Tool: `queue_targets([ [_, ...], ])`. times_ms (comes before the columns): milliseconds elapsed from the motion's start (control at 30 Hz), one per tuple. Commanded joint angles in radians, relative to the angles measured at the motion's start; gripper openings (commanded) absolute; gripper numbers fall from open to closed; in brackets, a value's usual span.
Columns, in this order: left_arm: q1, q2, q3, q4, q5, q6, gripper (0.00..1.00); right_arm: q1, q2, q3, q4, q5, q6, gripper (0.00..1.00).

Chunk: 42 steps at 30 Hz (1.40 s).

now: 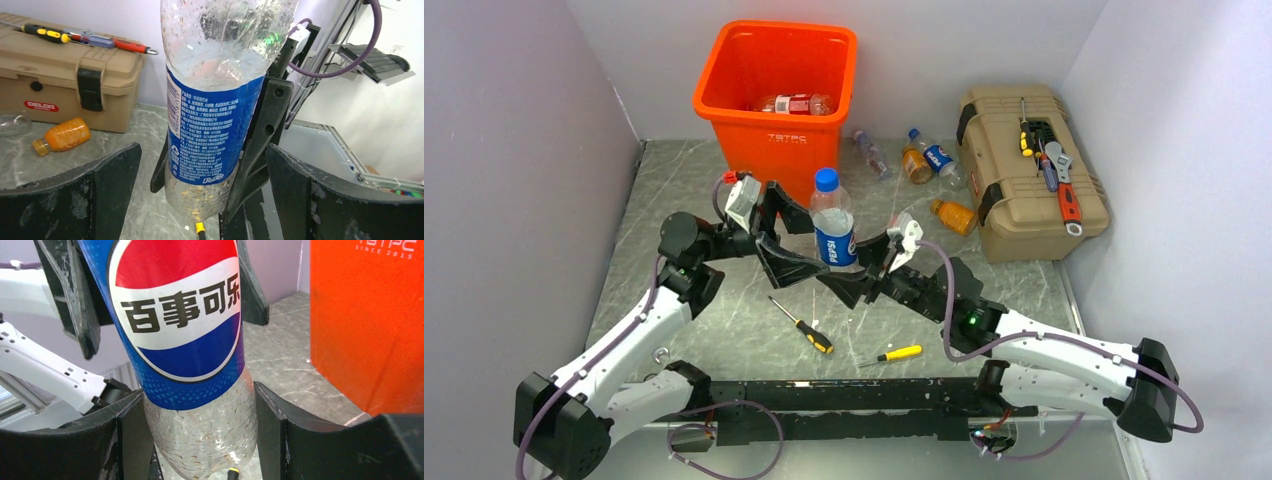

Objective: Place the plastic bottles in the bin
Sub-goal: Place the plastic bottle in the trash bin.

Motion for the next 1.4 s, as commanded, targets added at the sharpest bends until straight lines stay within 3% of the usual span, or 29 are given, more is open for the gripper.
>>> queue_targets([
  [0, -0.002, -0.074, 0.024, -0.065, -0.076, 0.081, 1.0, -0.003, -0.042, -0.016, -0.094, 0.031, -0.081, 0.29],
  [200, 0.025, -0.134, 0.011, -0.11, -0.211, 0.09, 0.99, -0.002, -0.099, -0.078, -0.192, 0.056, -0.085, 0.24],
  [467, 0.033, -0.055, 0.032, -0.098, -0.155, 0.042, 0.99, -0.001, -0.13, -0.193, -0.099, 0.046, -0.025, 0.12],
  [733, 0.036, -0.061, 0.033, -0.119, -0.163, 0.051, 0.89, -0.001, -0.098, -0.208, -0.081, 0.028, -0.028, 0.0],
  [1000, 0.037, -0.052, 0.025, -0.061, -0.121, 0.022, 0.76, 0.001, -0.077, -0.223, -0.065, 0.027, -0.037, 0.0],
  [1200, 0.037, -0.075, 0.016, -0.063, -0.127, 0.027, 0.92, 0.003, -0.078, -0.241, -0.048, -0.006, -0.031, 0.0],
  [1367, 0.037, -0.043, 0.031, -0.057, -0.09, 0.017, 0.77, 0.002, -0.086, -0.245, -0.051, -0.008, -0.035, 0.0],
])
